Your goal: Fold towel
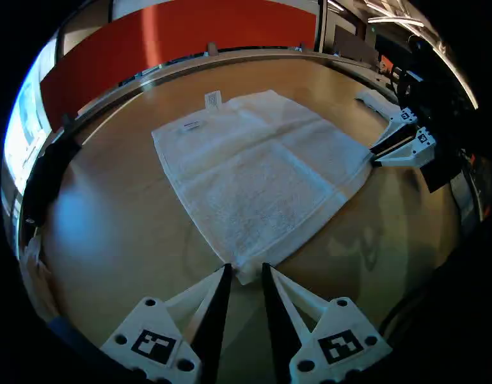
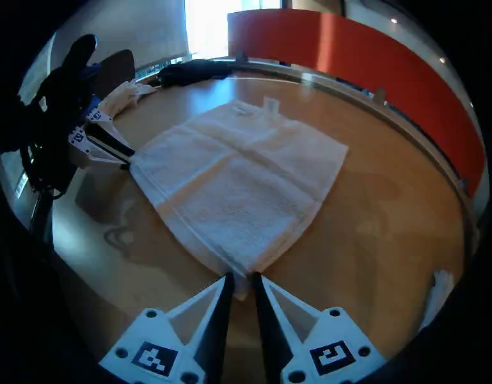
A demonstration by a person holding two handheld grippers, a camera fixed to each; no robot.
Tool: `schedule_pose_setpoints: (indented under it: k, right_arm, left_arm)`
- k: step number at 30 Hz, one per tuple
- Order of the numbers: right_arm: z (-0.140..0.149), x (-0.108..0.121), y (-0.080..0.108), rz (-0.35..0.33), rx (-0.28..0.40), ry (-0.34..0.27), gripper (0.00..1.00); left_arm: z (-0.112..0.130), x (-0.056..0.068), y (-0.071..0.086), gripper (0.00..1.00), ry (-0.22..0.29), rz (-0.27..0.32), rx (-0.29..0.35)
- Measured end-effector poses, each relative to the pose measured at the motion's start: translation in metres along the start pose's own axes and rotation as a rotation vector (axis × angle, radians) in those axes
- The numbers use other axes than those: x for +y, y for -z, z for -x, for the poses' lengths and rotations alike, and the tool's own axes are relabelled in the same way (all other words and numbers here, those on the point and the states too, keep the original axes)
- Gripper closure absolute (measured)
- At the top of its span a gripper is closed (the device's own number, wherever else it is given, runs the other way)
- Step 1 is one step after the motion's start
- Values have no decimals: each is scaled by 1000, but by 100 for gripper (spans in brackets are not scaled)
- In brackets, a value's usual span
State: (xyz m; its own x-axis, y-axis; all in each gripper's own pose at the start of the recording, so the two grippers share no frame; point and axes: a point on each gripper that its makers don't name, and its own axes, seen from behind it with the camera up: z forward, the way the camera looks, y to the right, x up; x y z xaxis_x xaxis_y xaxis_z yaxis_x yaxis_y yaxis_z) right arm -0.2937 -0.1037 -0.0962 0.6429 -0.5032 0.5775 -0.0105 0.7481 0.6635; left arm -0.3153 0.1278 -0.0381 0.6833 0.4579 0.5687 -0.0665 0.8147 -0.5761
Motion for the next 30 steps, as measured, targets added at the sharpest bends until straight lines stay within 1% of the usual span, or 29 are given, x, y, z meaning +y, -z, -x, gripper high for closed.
schedule_pose_setpoints:
  k: [1, 5, 9, 14, 21, 25, 30]
  right_arm:
    - [0, -1, 0, -2, -1, 1, 79]
    - [0, -4, 0, -16, -4, -1, 82]
    - [-3, -6, 1, -23, 3, -15, 83]
    - [-10, -3, 6, -17, 22, -31, 84]
    - [-20, 4, 18, -1, 44, -26, 84]
    - [-29, 7, 29, 9, 58, -18, 84]
    - [-40, 8, 45, 16, 72, -5, 84]
  left_arm:
    - [0, -1, 0, 70, 3, -3, -1]
    - [-1, -2, -1, 82, 22, -12, -4]
    - [-2, -2, -2, 85, 43, -7, -7]
    - [-5, 1, -2, 87, 68, 6, -4]
    - [-16, 5, 5, 87, 90, 3, 10]
    - [-25, 4, 15, 87, 115, -1, 24]
    - [-39, 4, 32, 87, 151, -8, 43]
